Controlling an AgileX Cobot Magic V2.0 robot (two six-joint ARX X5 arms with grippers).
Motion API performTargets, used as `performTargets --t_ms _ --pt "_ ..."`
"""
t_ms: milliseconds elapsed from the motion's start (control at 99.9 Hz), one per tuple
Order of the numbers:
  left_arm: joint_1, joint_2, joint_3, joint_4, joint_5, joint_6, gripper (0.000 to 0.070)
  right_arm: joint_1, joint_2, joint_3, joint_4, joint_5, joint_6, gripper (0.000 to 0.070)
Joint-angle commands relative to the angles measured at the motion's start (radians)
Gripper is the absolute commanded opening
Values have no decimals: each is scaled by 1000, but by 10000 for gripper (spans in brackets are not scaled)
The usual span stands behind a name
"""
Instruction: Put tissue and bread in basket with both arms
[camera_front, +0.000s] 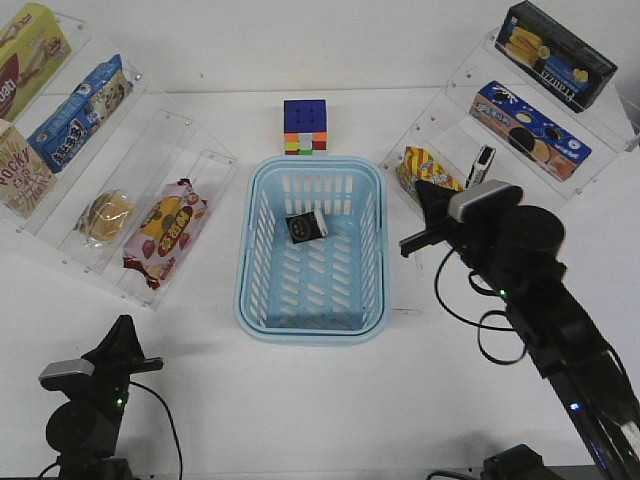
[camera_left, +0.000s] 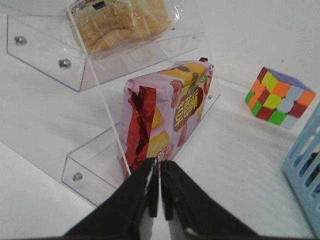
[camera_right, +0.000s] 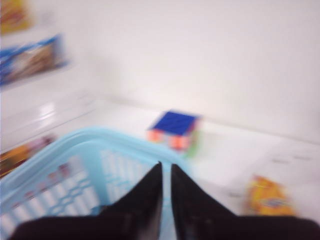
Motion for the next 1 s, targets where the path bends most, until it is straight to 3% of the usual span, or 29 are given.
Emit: performTargets --t_ms 0,150,240,320,501,541,631,691,991 --pt "0 -2 12 10 2 -145 1 -8 -54 -72 23 19 9 0" --pt "0 26 139 -51 12 -140 1 -41 -293 -386 270 45 8 0" --pt "0 95 251 -112 12 -92 1 -43 -402 -552 394 98 19 0" --pt "0 199 353 -145 12 21 1 -43 -451 -623 413 120 44 0" --pt "0 507 586 -220 12 377 12 -43 -461 -634 368 122 53 0" --pt "0 576 637 -244 12 445 88 -43 -461 -634 369 122 53 0" --pt "0 724 741 -286 -13 556 452 -43 -455 -634 371 122 54 0" --pt "0 810 802 -304 -48 591 606 -43 -455 -634 369 122 53 0" --pt "0 1144 1053 -335 -240 828 620 -43 -456 -634 368 122 53 0"
